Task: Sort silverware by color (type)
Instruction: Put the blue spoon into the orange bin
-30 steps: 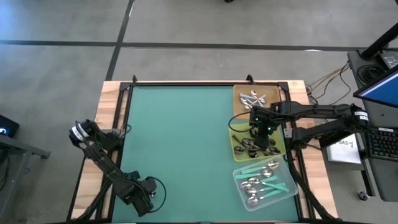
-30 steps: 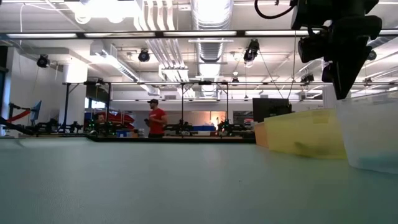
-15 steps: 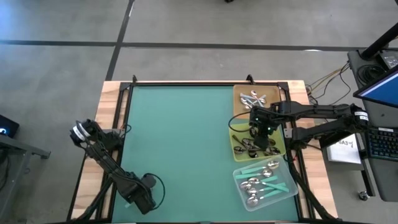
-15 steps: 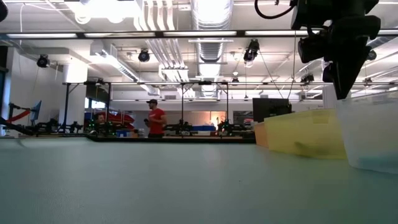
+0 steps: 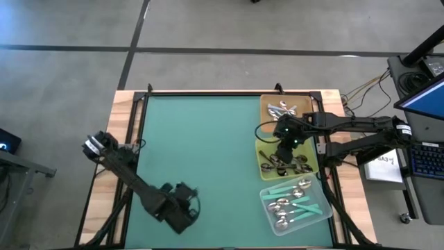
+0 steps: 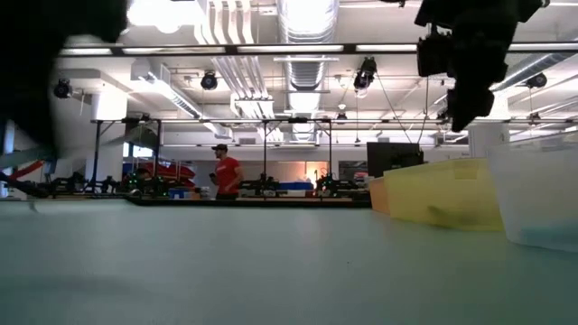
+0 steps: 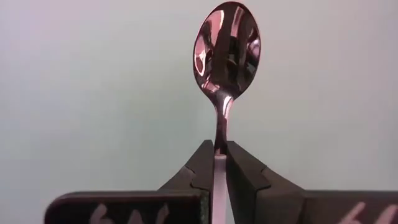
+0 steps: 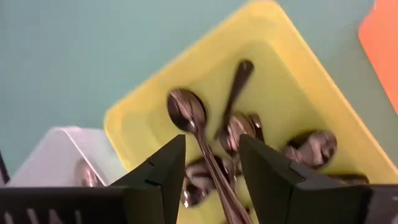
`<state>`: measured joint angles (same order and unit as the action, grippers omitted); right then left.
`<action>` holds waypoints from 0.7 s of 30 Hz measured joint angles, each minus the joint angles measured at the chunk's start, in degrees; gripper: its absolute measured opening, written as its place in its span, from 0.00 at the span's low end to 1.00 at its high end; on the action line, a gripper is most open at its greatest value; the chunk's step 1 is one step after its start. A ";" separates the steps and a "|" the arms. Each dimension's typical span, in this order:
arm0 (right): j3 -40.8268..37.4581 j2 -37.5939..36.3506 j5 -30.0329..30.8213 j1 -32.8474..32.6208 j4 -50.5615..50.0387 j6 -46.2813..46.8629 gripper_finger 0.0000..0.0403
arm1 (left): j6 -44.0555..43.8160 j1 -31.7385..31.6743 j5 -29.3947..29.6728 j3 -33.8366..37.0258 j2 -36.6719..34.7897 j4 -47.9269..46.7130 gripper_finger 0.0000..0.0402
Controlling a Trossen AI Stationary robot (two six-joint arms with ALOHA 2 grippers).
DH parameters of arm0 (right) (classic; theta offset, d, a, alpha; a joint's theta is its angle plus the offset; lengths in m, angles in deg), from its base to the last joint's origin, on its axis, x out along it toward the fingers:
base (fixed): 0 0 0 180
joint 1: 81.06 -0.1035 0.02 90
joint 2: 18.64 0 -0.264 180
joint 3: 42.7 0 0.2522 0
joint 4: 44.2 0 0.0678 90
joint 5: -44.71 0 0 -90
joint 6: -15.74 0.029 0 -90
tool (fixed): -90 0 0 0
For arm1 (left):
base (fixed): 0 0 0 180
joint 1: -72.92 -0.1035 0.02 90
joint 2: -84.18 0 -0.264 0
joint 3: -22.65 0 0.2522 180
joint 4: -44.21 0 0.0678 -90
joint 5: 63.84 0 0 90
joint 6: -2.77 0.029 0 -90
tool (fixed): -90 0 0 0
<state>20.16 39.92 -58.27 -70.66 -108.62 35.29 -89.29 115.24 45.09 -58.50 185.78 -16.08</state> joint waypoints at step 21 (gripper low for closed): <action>-0.02 0.50 -6.94 -0.02 31.88 -6.67 0.47 | 36.29 -25.68 36.84 -5.84 -0.37 37.58 0.01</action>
<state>20.14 40.42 -65.21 -70.69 -76.75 28.62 -53.00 89.56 81.93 -64.34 185.41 21.50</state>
